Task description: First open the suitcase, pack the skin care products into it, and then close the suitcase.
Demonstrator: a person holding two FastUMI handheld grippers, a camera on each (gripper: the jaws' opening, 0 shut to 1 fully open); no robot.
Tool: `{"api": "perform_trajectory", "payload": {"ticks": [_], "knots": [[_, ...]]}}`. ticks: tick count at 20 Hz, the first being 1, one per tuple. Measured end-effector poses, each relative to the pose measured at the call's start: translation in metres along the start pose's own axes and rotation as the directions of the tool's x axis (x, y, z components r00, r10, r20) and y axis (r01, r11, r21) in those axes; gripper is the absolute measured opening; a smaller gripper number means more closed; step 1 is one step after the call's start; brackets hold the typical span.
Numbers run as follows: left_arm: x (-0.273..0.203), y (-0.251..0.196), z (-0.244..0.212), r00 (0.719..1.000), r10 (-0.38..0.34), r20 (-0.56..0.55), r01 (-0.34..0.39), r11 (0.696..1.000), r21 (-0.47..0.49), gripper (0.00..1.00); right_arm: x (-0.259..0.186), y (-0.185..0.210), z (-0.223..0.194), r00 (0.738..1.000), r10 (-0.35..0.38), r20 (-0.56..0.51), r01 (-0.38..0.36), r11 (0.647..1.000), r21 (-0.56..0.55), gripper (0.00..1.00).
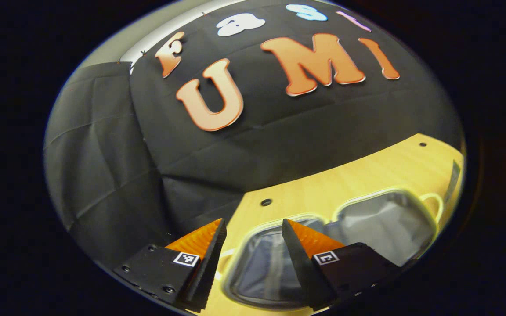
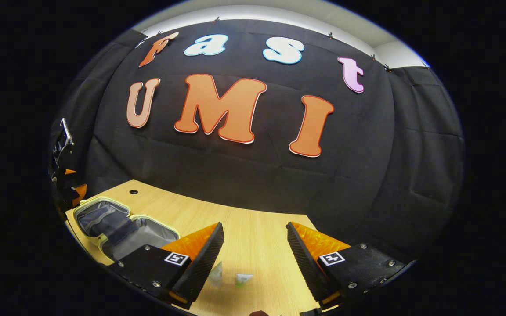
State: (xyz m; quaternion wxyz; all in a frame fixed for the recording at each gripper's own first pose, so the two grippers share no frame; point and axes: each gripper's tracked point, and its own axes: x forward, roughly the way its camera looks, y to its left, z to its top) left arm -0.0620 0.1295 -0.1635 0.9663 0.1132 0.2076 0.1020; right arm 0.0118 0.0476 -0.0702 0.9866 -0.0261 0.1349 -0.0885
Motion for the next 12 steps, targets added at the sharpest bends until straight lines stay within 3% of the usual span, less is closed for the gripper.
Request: {"api": "perform_trajectory", "payload": {"ticks": [6,12], "knots": [[-0.019,-0.084,0.022,0.969,-0.236,0.07,0.24,0.97,-0.048,0.92,-0.003,-0.036,-0.008,1.0,-0.025,-0.008,0.025,1.0,0.007,0.93],[-0.05,-0.161,0.028,0.88,-0.461,0.115,0.469,0.882,-0.043,0.97,-0.01,-0.061,-0.018,0.998,-0.049,-0.025,0.049,0.999,-0.003,0.93]]}}
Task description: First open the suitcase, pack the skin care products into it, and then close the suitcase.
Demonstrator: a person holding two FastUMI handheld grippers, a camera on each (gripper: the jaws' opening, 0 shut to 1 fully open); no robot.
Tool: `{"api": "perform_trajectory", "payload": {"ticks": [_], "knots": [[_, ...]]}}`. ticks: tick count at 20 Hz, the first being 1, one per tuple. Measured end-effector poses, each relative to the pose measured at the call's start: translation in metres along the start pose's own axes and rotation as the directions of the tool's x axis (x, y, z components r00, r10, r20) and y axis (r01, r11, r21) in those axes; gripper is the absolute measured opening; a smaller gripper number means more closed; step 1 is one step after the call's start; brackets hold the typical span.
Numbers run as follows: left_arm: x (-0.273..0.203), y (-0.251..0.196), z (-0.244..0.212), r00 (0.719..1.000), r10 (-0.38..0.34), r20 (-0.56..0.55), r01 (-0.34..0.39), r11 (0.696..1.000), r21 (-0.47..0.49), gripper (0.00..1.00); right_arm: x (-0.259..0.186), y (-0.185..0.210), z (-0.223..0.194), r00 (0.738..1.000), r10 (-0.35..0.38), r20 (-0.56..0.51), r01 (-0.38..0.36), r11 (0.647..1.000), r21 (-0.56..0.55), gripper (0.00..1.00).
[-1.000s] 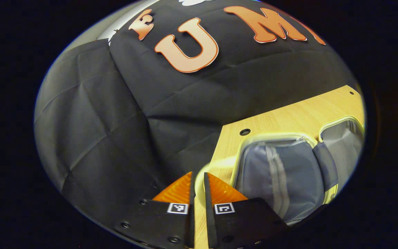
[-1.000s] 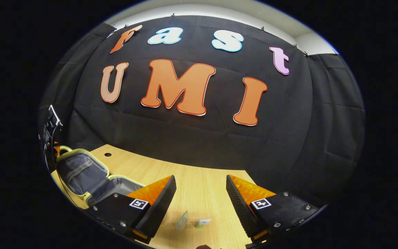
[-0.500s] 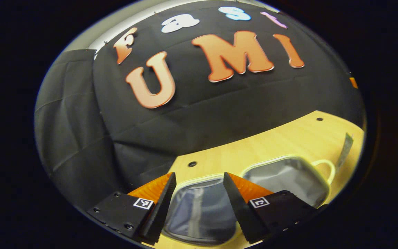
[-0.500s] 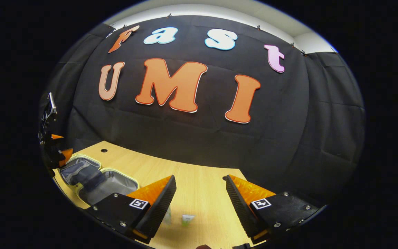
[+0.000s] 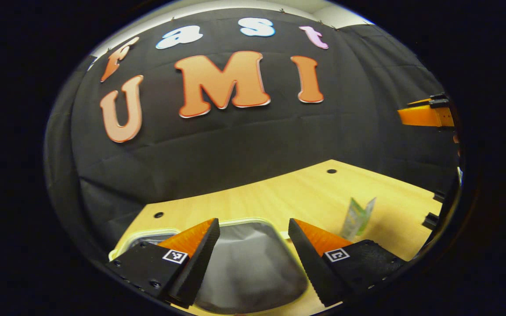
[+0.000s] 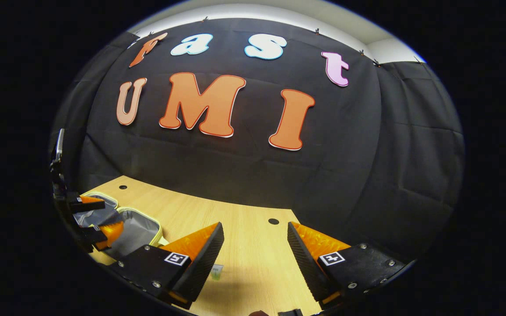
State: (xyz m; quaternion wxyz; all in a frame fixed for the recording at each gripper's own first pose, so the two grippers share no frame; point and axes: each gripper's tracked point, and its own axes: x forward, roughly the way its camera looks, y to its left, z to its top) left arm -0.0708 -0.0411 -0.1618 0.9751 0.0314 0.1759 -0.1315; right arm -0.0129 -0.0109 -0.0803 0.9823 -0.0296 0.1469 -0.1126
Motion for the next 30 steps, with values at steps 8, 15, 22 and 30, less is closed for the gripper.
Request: {"api": "perform_trajectory", "payload": {"ticks": [8,15,22,30], "knots": [[0.005,-0.067,-0.018,0.973,-0.224,-0.056,0.226,0.974,0.031,0.98,-0.003,-0.022,-0.004,1.0,-0.006,-0.011,0.006,1.0,-0.029,0.92],[0.014,-0.089,-0.044,0.945,-0.295,-0.145,0.306,0.949,0.067,0.96,-0.005,-0.036,-0.018,0.998,-0.024,-0.063,0.021,0.999,-0.04,0.92],[0.025,-0.107,-0.065,0.914,-0.34,-0.221,0.361,0.93,0.062,0.55,-0.004,-0.039,-0.026,0.997,-0.016,-0.082,0.013,1.0,-0.026,0.92],[0.014,-0.085,-0.033,0.927,-0.297,-0.228,0.3,0.954,-0.021,0.37,0.002,-0.021,-0.08,0.98,0.076,-0.184,-0.075,0.997,0.011,0.92]]}}
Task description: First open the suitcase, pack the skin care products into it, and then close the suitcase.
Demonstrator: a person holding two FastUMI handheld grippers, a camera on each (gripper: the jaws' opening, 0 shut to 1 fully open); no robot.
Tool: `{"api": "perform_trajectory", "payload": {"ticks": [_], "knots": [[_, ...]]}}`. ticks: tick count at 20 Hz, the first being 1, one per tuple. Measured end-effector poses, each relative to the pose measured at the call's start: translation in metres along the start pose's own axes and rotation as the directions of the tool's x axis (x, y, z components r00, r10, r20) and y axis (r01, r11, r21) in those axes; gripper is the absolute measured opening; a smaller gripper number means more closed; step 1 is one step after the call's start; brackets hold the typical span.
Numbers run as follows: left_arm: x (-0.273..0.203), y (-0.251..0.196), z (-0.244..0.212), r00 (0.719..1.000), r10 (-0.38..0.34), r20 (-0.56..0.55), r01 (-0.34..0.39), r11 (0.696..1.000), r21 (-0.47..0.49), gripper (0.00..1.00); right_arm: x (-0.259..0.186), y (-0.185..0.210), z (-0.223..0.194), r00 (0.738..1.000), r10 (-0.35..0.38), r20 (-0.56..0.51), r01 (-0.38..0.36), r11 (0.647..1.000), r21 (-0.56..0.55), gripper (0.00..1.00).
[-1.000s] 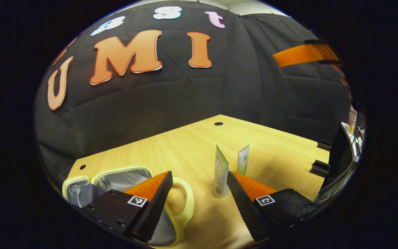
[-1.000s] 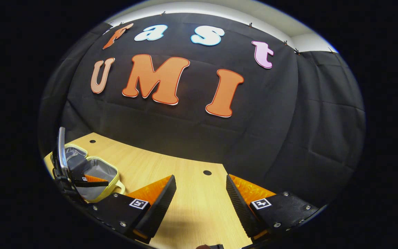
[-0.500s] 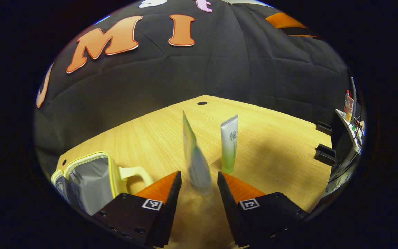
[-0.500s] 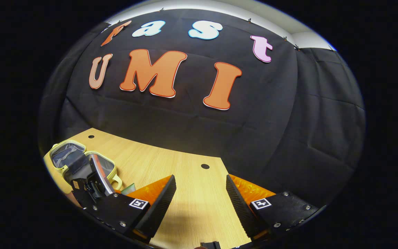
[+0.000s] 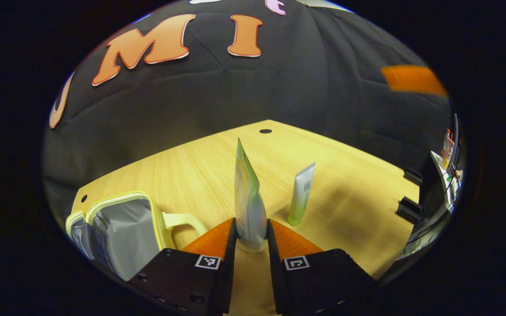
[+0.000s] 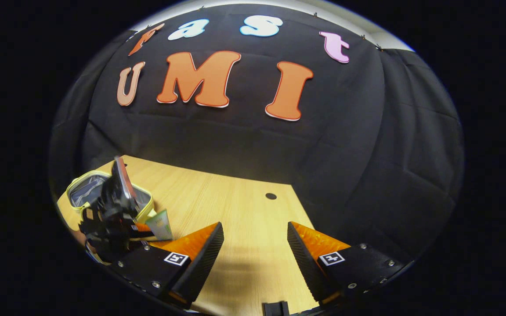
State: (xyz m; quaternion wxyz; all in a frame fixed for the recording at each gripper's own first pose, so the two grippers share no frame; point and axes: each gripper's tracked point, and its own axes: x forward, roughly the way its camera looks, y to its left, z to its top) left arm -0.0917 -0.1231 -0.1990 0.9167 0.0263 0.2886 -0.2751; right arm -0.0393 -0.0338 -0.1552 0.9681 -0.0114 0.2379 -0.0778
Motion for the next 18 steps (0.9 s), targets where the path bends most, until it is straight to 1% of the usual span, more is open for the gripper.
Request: {"api": "perform_trajectory", "payload": {"ticks": [2,4,5,6,9,13,15,18], "knots": [[-0.013,0.015,0.023,0.998,0.048,0.036,-0.047,0.999,-0.022,0.37,0.008,0.015,-0.021,0.998,0.055,-0.04,-0.056,0.998,-0.003,0.92],[-0.029,0.025,0.036,0.996,0.069,0.06,-0.067,0.997,-0.037,0.37,0.015,0.029,-0.036,0.993,0.103,-0.063,-0.104,0.995,-0.012,0.9],[-0.036,0.03,0.042,0.994,0.084,0.069,-0.081,0.996,-0.048,0.39,0.02,0.038,-0.042,0.989,0.128,-0.071,-0.129,0.991,-0.014,0.9],[-0.043,0.036,0.047,0.992,0.104,0.073,-0.1,0.993,-0.057,0.37,0.026,0.046,-0.049,0.984,0.154,-0.089,-0.156,0.988,-0.015,0.89],[-0.069,0.068,0.064,0.978,0.184,0.099,-0.177,0.982,-0.069,0.37,0.043,0.074,-0.073,0.962,0.227,-0.149,-0.228,0.974,0.016,0.85],[-0.101,0.102,0.065,0.959,0.265,0.1,-0.258,0.963,-0.085,0.37,0.059,0.096,-0.097,0.94,0.274,-0.202,-0.266,0.962,0.069,0.83],[-0.117,0.122,0.059,0.944,0.316,0.09,-0.307,0.946,-0.104,0.37,0.076,0.108,-0.109,0.93,0.286,-0.232,-0.271,0.958,0.098,0.75],[-0.139,0.149,0.05,0.922,0.38,0.077,-0.371,0.922,-0.112,0.37,0.094,0.123,-0.128,0.911,0.3,-0.282,-0.274,0.953,0.129,0.7]]}}
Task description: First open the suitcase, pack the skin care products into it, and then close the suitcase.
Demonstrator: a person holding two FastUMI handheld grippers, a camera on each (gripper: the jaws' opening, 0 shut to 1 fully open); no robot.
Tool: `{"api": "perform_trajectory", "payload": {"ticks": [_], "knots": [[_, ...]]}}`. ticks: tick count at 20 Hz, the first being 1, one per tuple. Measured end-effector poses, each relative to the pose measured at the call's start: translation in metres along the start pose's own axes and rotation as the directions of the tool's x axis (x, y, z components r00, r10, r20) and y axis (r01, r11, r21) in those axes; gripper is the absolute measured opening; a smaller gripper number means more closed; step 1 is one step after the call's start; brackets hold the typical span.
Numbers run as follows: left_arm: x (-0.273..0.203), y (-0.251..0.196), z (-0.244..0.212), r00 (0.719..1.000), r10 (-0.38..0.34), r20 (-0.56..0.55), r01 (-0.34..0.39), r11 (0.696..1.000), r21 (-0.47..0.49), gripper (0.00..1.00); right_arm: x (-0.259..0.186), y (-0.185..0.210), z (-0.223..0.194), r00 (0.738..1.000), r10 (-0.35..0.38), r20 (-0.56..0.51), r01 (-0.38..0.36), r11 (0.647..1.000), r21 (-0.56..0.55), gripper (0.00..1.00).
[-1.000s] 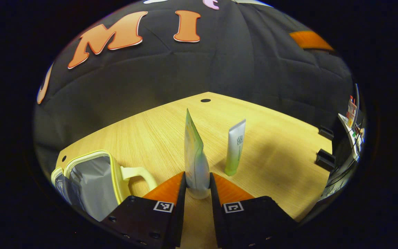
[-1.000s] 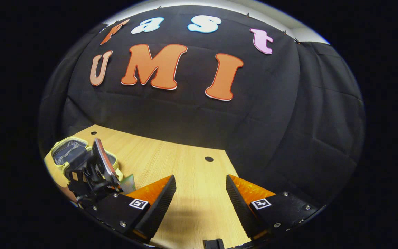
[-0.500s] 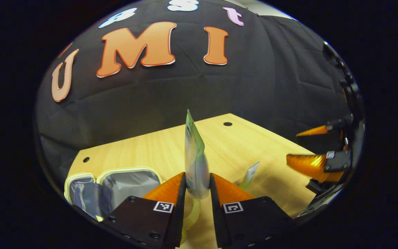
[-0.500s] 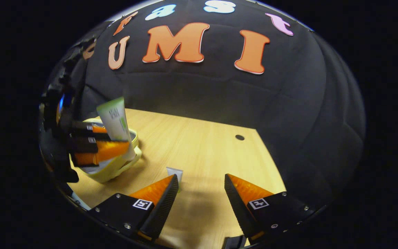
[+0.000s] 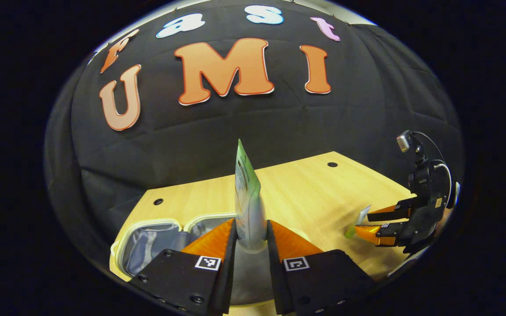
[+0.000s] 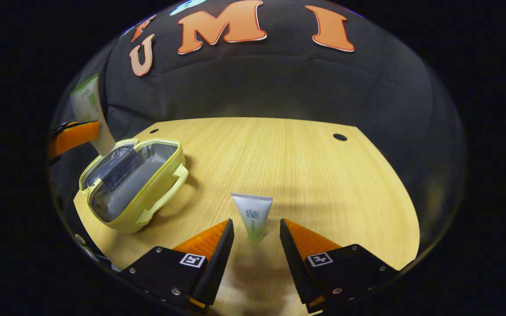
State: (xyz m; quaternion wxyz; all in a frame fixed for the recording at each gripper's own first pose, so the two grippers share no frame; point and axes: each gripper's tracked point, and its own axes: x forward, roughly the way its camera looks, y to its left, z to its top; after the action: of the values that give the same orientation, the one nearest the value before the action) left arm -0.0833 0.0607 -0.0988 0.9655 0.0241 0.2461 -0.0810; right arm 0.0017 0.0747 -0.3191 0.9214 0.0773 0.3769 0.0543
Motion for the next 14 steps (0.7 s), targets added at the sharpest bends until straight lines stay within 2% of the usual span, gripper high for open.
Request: {"api": "perform_trajectory", "payload": {"ticks": [1,5,11,14], "knots": [[-0.002,0.01,-0.002,1.0,0.017,-0.005,-0.017,1.0,0.001,0.37,0.007,0.001,-0.001,1.0,-0.006,-0.008,0.006,1.0,0.009,0.61],[-0.009,0.042,-0.013,0.997,0.065,-0.03,-0.065,0.998,-0.008,0.37,0.021,0.011,-0.009,0.998,0.014,-0.064,-0.011,0.999,0.054,0.39],[0.0,0.067,-0.043,0.992,0.03,-0.121,-0.035,0.998,-0.043,0.37,0.002,0.046,0.007,0.997,0.06,-0.05,-0.059,0.998,0.024,0.35],[0.009,0.069,-0.066,0.98,-0.03,-0.196,0.014,0.997,-0.082,0.38,-0.011,0.063,0.03,0.998,0.069,-0.003,-0.069,0.998,0.008,0.34]]}}
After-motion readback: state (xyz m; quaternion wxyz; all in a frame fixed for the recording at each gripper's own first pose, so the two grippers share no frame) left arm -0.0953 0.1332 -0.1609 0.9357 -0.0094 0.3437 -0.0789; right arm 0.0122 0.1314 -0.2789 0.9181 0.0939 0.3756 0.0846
